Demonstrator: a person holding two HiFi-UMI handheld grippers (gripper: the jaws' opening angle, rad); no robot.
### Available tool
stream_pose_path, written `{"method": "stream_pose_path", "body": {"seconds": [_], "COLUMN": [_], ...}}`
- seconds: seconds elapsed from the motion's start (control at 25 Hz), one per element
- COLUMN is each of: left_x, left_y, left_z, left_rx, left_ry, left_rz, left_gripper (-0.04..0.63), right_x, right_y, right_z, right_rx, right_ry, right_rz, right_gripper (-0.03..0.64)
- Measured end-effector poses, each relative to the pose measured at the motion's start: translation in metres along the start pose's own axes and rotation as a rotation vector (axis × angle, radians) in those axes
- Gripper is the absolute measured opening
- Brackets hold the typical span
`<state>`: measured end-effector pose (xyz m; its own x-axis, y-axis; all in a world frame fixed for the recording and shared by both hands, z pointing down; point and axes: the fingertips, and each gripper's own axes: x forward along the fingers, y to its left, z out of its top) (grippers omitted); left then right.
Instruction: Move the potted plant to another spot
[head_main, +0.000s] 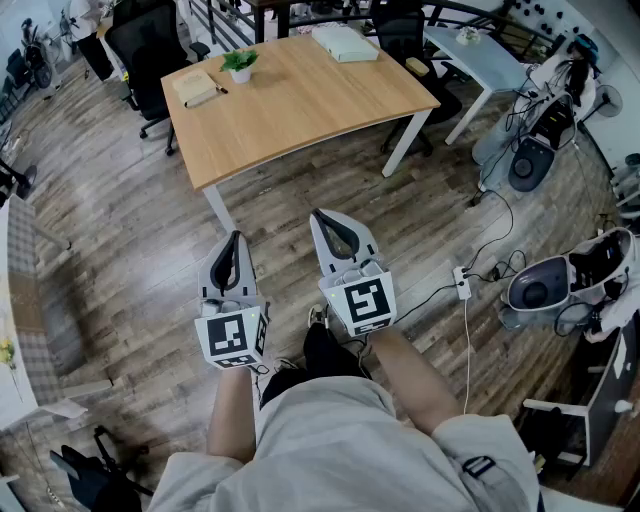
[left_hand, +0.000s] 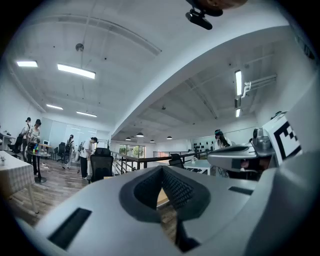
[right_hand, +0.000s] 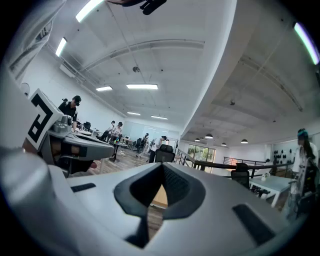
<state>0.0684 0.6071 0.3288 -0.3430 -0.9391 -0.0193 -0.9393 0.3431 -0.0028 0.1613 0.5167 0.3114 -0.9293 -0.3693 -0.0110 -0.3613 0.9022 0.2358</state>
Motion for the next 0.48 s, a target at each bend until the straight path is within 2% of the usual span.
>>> {"method": "stream_pose_path", "body": {"seconds": [0.24, 0.36, 0.48], "left_x": [0.014, 0.022, 0.032], "left_y": [-0.002, -0.002, -0.006], "left_z": [-0.011, -0.025, -0.041], "left_rx": [-0.054, -0.029, -0.036], "left_ry": [0.022, 0.059, 0.097], "left_rz": [-0.043, -0.045, -0.067], "left_gripper": [0.011, 0.011, 0.011], "right_x": [0.011, 0.012, 0.011], "right_y": [-0.020, -0.025, -0.030], "right_z": [-0.015, -0.031, -0.054], "right_rx": [0.073, 0.065, 0.096], "right_ry": [-0.005, 0.015, 0.050], "right_rz": [-0.016, 0.005, 0.008], "right_gripper": [0.003, 0.005, 0.005]}}
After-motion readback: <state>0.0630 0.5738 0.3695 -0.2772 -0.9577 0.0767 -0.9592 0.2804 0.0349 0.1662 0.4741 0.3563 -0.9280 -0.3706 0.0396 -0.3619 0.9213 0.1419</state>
